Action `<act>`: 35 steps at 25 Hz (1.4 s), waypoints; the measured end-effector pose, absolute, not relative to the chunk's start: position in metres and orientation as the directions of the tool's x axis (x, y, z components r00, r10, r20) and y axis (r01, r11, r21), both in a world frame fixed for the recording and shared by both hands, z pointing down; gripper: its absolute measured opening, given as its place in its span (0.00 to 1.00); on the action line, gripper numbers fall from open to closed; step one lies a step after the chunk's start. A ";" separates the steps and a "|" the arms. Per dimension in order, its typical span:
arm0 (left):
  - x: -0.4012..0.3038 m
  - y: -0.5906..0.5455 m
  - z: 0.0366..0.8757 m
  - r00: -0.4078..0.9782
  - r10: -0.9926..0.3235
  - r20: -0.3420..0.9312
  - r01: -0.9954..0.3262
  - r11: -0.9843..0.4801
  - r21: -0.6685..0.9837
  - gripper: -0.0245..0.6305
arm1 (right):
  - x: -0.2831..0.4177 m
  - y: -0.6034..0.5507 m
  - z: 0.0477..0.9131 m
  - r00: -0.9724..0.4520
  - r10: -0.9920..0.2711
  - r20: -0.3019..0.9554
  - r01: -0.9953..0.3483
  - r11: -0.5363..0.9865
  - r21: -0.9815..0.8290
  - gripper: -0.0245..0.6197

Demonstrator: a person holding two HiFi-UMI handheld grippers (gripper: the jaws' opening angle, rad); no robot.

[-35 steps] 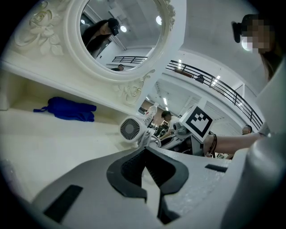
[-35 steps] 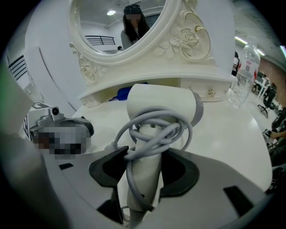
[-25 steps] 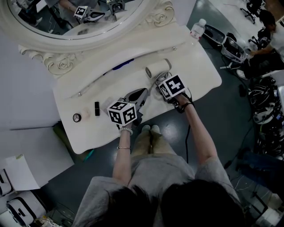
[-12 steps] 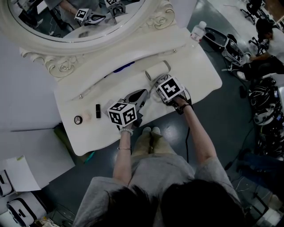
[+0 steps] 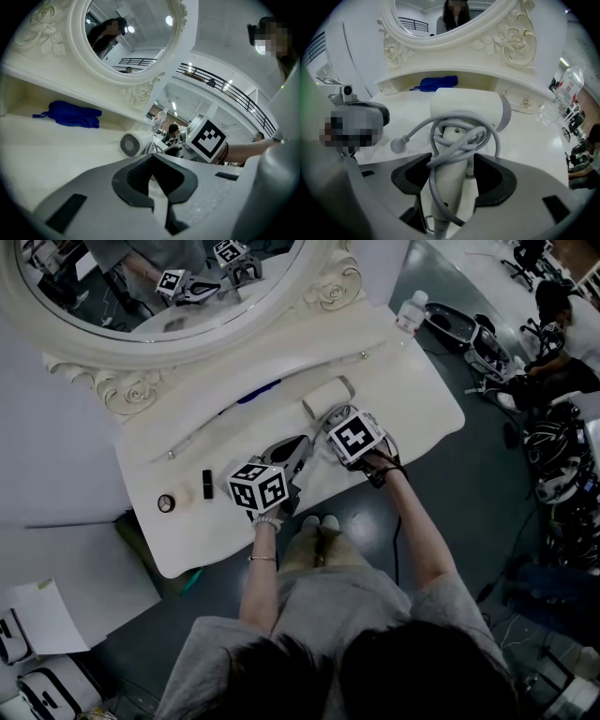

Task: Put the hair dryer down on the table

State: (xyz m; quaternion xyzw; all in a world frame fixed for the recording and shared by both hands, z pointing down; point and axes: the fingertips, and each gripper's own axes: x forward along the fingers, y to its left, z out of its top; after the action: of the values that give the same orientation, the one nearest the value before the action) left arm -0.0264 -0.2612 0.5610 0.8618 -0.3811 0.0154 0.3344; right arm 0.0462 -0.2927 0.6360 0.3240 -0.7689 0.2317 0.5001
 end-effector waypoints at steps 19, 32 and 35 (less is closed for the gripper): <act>-0.025 -0.257 0.553 0.716 -0.639 0.281 -0.669 -0.512 0.539 0.04 | 0.055 -0.294 0.607 -0.415 -0.418 0.808 -0.769 0.635 -0.066 0.51; -0.012 -0.246 0.531 0.735 -0.632 0.247 -0.657 -0.571 0.492 0.04 | 0.052 -0.281 0.548 -0.541 -0.561 0.626 -0.815 0.535 -0.225 0.38; -0.011 -0.242 0.522 0.738 -0.633 0.234 -0.655 -0.587 0.475 0.04 | 0.051 -0.278 0.538 -0.543 -0.591 0.596 -0.821 0.522 -0.230 0.27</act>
State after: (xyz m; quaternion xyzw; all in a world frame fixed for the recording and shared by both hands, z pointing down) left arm -0.0109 -0.2420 0.5225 0.8907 -0.3616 0.0199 0.2750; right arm 0.0514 -0.2778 0.5375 0.4197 -0.8417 0.2507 0.2293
